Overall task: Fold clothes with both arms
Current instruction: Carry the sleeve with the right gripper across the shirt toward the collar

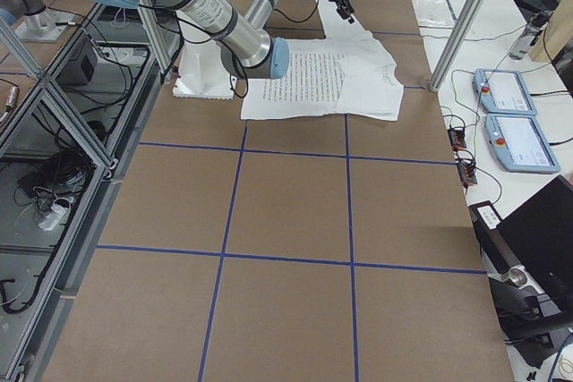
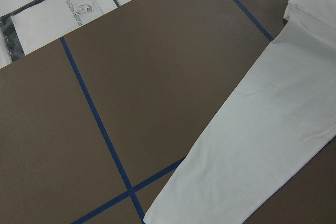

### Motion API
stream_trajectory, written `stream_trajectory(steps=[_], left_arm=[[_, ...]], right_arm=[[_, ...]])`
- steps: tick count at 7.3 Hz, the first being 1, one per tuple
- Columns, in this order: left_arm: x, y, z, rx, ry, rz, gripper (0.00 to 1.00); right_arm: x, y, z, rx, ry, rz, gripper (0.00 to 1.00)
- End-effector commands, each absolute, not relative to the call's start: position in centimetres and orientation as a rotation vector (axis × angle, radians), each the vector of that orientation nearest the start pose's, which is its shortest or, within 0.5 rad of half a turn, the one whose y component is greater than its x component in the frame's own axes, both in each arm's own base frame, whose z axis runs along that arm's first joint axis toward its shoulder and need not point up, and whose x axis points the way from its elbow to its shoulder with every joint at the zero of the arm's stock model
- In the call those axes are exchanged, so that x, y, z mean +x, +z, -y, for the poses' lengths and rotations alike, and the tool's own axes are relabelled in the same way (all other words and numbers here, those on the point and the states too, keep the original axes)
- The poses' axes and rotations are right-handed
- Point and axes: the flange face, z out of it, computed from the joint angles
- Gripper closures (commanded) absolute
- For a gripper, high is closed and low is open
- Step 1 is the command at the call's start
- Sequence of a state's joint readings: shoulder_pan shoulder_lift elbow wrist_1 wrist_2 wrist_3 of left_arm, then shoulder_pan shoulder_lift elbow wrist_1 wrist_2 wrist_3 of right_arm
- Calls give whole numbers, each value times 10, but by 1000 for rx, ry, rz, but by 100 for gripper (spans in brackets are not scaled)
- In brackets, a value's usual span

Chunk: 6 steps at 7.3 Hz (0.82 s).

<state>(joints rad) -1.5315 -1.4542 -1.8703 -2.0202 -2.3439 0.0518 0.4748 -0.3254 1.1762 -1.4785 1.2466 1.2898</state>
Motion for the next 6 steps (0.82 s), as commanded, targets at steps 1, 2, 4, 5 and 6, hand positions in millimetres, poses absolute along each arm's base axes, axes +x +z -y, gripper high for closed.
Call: stream_trajectory(steps=[1,2,4,5,6], left_arm=[[-45,505,465,624,335,-743,0],[-45,502,466,648,343,-741,0],[-45,502,464,650,345,-739,0],[-45,502,464,650,345,-739,0],[-45,502,464,650,345,-739,0]], right_arm=[[-607,10,551,492,334,777,0],[-608,50,558,456,338,754,0],[-621,128,564,447,392,804,0],[-636,147,567,450,407,817,1],[-653,168,572,496,421,821,4]])
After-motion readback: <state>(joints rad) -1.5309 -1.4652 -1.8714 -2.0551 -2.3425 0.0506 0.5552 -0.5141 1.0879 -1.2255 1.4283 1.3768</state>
